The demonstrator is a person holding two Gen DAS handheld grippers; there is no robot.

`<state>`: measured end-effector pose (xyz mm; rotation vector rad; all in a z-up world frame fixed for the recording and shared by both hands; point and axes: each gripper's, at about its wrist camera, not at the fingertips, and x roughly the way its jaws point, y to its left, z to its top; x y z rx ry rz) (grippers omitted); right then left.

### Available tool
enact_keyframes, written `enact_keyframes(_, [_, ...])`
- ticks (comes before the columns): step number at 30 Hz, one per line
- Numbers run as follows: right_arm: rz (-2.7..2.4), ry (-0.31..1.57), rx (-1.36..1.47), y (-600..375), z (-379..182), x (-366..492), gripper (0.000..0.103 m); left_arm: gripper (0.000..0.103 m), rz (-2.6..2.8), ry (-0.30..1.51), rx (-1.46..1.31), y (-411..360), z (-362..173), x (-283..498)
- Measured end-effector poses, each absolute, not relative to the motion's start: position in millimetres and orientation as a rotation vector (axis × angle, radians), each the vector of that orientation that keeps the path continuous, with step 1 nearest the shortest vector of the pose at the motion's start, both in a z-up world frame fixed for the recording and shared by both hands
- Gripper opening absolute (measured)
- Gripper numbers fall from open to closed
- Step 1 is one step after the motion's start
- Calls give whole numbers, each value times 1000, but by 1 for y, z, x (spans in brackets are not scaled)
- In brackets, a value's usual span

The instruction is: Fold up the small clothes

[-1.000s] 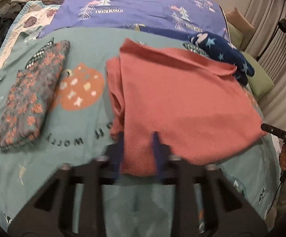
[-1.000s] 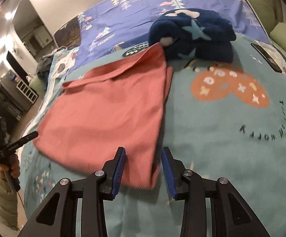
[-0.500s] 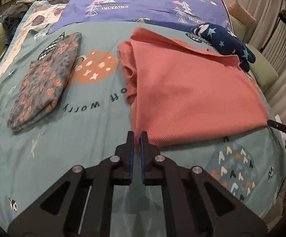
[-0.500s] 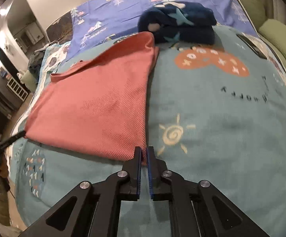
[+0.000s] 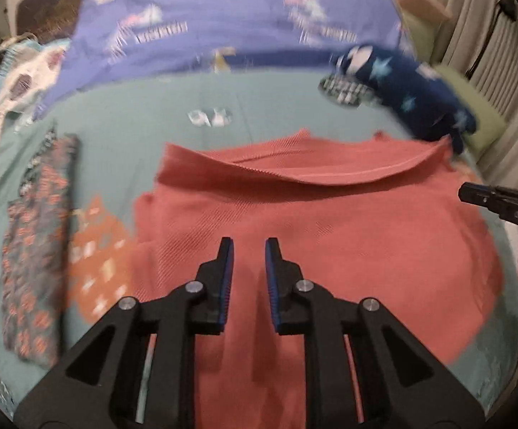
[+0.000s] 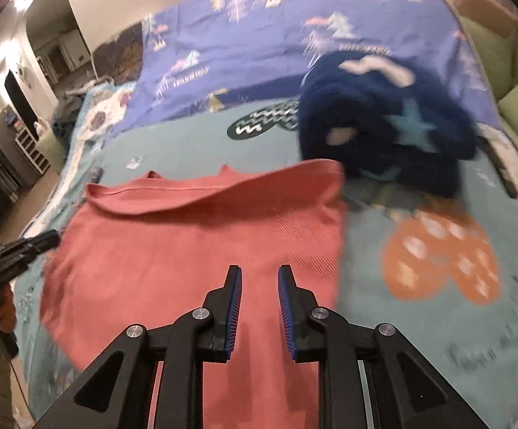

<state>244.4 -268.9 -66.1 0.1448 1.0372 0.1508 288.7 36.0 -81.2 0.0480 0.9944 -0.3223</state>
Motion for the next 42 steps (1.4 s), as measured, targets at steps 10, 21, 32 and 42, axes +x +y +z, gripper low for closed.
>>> enact_keyframes(10, [-121,985,299,-330,-95,305,17,20,-39,909,-160,89,-103,338])
enact_keyframes(21, [17,964,302,-351,-62,167,24,46,-227,870,-153,118,-76,208])
enact_keyframes(32, [52,1057,318,-311,-83,96,12,8,-258,907,-233,113,-93,150])
enact_keyframes(42, [103,1028,559,-343,-73,39,30,42,-242,959,-317,135,-93,102])
